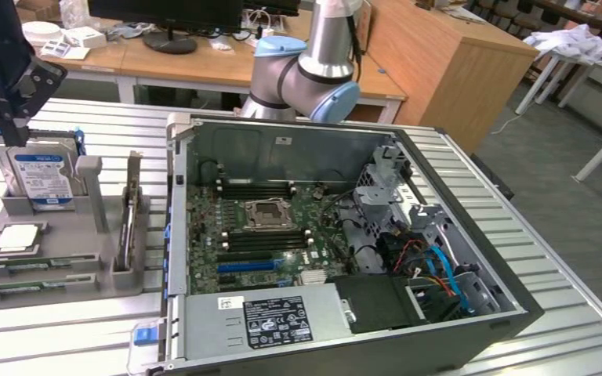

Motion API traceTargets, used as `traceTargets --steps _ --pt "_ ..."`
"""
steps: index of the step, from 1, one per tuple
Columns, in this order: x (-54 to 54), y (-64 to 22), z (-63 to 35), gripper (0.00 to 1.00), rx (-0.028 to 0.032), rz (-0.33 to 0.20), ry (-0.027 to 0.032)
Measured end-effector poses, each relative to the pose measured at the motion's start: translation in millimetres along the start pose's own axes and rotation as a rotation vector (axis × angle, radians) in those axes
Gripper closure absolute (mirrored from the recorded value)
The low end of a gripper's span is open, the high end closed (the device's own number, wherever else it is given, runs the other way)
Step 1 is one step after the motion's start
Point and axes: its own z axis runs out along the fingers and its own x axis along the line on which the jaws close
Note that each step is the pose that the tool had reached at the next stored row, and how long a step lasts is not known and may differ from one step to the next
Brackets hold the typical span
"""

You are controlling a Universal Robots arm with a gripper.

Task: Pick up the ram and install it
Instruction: 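Reach for the ram, then pick up the ram and move it above insertion slot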

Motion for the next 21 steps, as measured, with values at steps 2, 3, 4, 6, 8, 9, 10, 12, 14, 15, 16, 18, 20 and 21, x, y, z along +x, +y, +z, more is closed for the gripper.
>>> traceTargets --steps 2,3,4,6,8,9,10,12,14,15,16,18,20,21 --pt "-0.2 -2.2 -0.2 0.89 0.0001 0.0 0.0002" --pt "-0.3 -3.4 -0.2 0.89 0.0001 0.0 0.0001" --pt "-0.3 -4.2 -0.2 0.89 0.0001 0.0 0.0001" --pt "-0.5 -5.7 -0.3 0.89 0.0001 0.0 0.0001" --pt "-0.5 -6.9 -0.4 0.89 0.0001 0.0 0.0002" --pt "-0.6 -7.6 -0.4 0.89 0.0001 0.0 0.0002" --pt "-0.6 -8.3 -0.4 0.89 0.0001 0.0 0.0001" --pt "-0.7 -8.6 -0.5 0.89 0.0001 0.0 0.0002" --pt "-0.7 -8.7 -0.4 0.89 0.0001 0.0 0.0001" --pt "-0.7 -8.7 -0.5 0.89 0.0001 0.0 0.0001" --pt "-0.7 -8.7 -0.5 0.89 0.0001 0.0 0.0001" --pt "-0.7 -8.7 -0.4 0.89 0.0001 0.0 0.0001" --pt "-0.7 -8.7 -0.4 0.89 0.0001 0.0 0.0001" --pt "-0.7 -8.7 -0.4 0.89 0.0 0.0 0.0001"
